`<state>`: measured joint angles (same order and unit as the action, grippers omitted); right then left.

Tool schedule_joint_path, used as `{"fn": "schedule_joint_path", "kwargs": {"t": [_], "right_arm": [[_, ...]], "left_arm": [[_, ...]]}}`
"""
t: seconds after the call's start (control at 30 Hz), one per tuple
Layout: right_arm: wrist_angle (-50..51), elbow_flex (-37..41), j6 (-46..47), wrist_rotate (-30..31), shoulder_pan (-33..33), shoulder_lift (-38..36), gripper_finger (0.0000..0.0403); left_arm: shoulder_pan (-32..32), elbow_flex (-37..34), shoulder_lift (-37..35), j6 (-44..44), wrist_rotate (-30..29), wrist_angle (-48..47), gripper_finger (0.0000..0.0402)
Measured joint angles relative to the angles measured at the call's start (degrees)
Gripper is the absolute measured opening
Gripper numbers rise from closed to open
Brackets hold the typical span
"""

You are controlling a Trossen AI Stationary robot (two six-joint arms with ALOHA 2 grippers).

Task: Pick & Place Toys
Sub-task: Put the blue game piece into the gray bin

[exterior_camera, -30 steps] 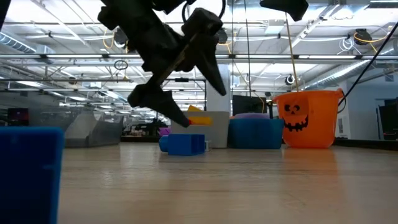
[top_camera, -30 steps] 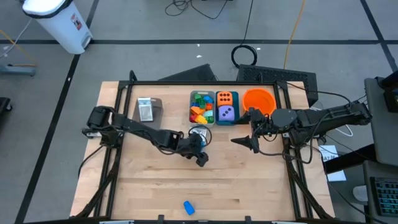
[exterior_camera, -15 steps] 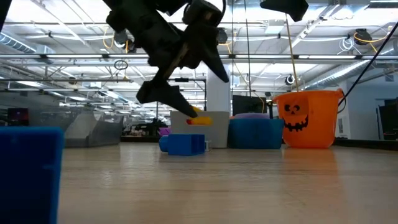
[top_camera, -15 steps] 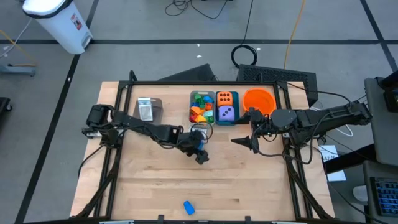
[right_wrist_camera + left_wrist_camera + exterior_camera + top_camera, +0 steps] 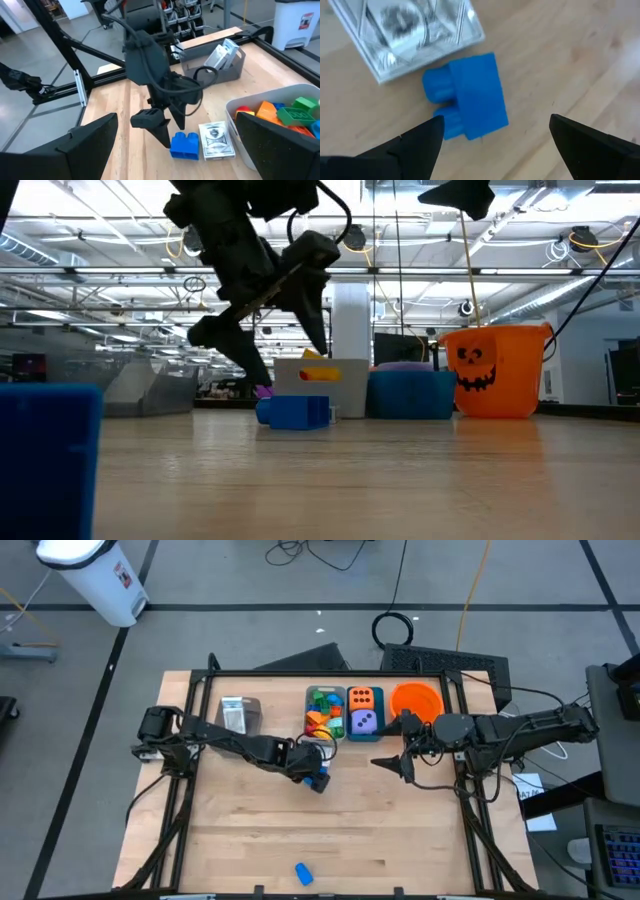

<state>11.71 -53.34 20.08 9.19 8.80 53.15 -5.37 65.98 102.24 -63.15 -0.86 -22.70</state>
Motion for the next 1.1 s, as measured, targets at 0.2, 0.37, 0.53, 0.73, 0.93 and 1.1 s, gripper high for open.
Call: {"fn": "schedule_joint_path", "kwargs": {"t": [0.2, 0.37, 0.53, 0.73, 0.93, 1.1], "right_arm": [[0.5, 0.0, -0.7, -0.2, -1.4, 0.0, 0.0396], [0.5, 0.0, -1.5, -0.2, -2.4, 0.0, 0.0396], [0.6, 0.0, -1.9, -0.2, -2.5, 0.0, 0.0396], [0.7, 0.0, -2.8, -0.2, -2.5, 0.0, 0.0396], [0.9, 0.0, -2.8, -0.2, -2.5, 0.0, 0.0396], [1.3, 0.0, -2.8, -0.2, -2.5, 0.0, 0.0396]], "left_arm": [[-0.5, 0.2, 0.0, 0.1, -4.0, -0.2, 0.0367], [-0.5, 0.2, 0.7, 0.0, -4.2, -0.4, 0.0367], [-0.5, 0.2, 0.7, -0.1, -5.3, -0.2, 0.0367], [-0.5, 0.2, 1.6, -0.4, -5.6, -0.2, 0.0367], [-0.5, 0.2, 3.2, -0.9, -5.6, 0.3, 0.0367], [-0.5, 0.2, 4.0, -1.3, -5.4, 0.3, 0.0367]]}}
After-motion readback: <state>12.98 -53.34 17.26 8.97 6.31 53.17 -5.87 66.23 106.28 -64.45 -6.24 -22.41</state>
